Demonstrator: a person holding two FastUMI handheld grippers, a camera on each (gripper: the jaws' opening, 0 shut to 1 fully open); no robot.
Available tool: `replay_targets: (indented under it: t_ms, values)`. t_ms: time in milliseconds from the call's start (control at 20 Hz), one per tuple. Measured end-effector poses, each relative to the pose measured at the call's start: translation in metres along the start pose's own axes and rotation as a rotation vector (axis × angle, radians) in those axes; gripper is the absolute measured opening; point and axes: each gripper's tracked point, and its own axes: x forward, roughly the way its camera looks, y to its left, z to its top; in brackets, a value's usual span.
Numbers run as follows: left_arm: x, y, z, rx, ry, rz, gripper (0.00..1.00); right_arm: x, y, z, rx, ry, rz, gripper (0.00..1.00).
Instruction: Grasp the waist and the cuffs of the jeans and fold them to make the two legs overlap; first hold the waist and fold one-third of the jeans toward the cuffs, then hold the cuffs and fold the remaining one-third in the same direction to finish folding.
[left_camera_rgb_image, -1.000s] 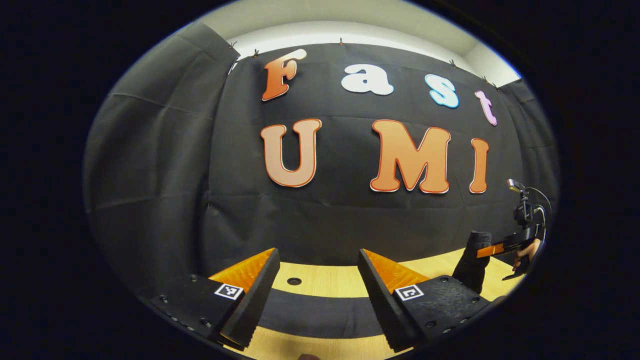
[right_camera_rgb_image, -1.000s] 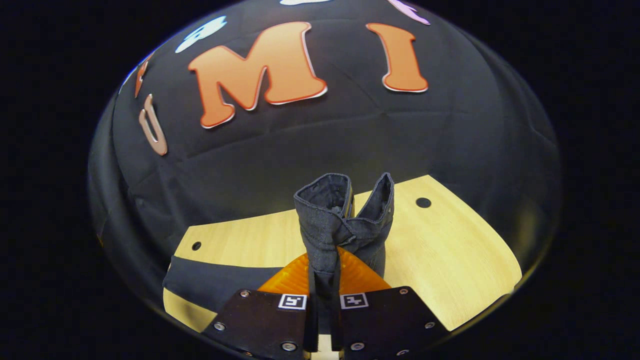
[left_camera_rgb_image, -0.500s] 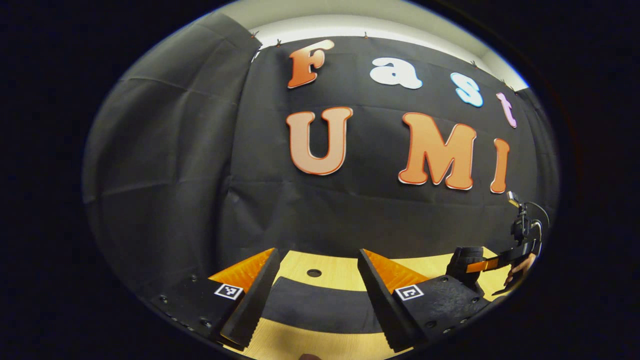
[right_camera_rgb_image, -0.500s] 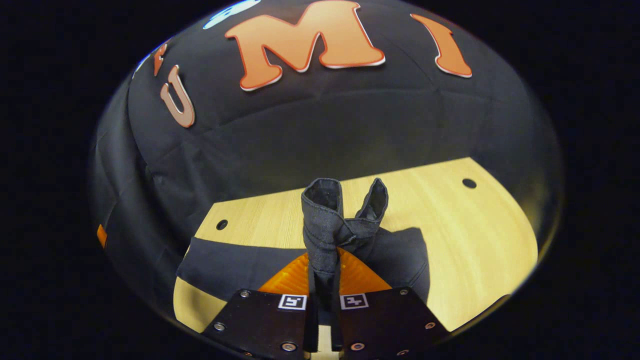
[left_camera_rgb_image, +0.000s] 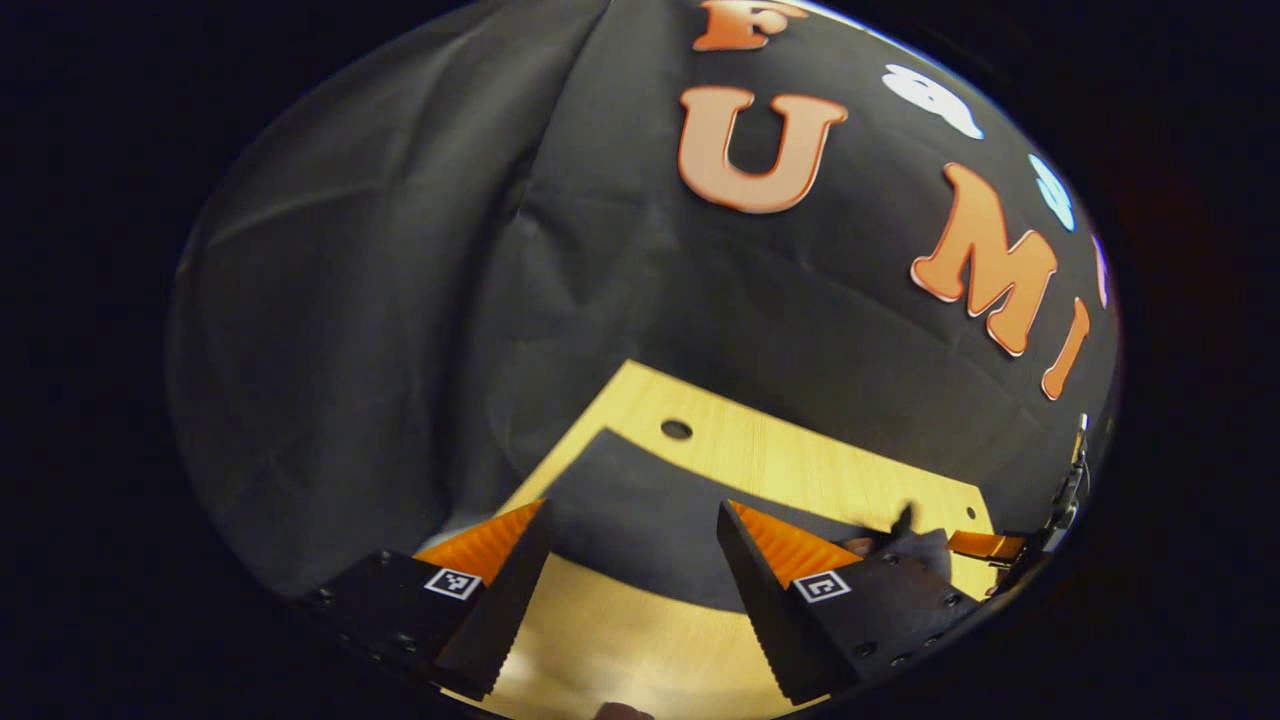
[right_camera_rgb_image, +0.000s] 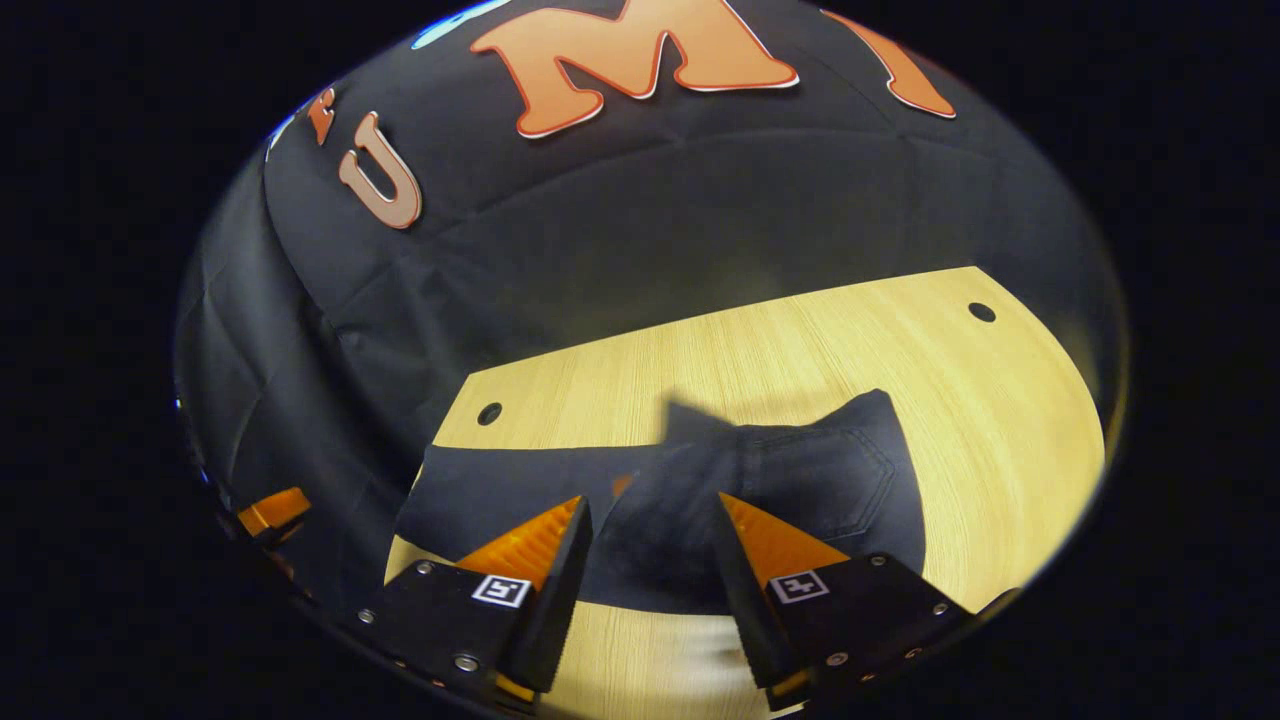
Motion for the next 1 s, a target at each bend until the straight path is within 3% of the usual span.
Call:
replay_targets:
  t_ms: [50, 150, 450, 800, 1000]
  values:
    - [0.009, 0.002, -0.01, -0.02, 0.078, 0.0, 0.97, -0.006, -0.004, 0.004, 0.0, -0.016, -0.018, 0.7]
    - [0.025, 0.009, -0.029, -0.077, 0.184, 0.011, 0.97, -0.024, -0.011, 0.013, -0.007, -0.058, -0.041, 0.86]
    - [0.079, 0.045, -0.072, -0.316, 0.521, 0.145, 0.98, -0.087, -0.043, 0.02, -0.025, -0.137, -0.139, 0.95]
    - [0.124, 0.068, -0.088, -0.311, 0.647, 0.337, 0.98, -0.141, -0.087, 0.006, 0.03, -0.175, -0.254, 0.95]
    - [0.145, 0.078, -0.097, -0.318, 0.685, 0.433, 0.98, -0.159, -0.096, 0.003, 0.046, -0.184, -0.279, 0.95]
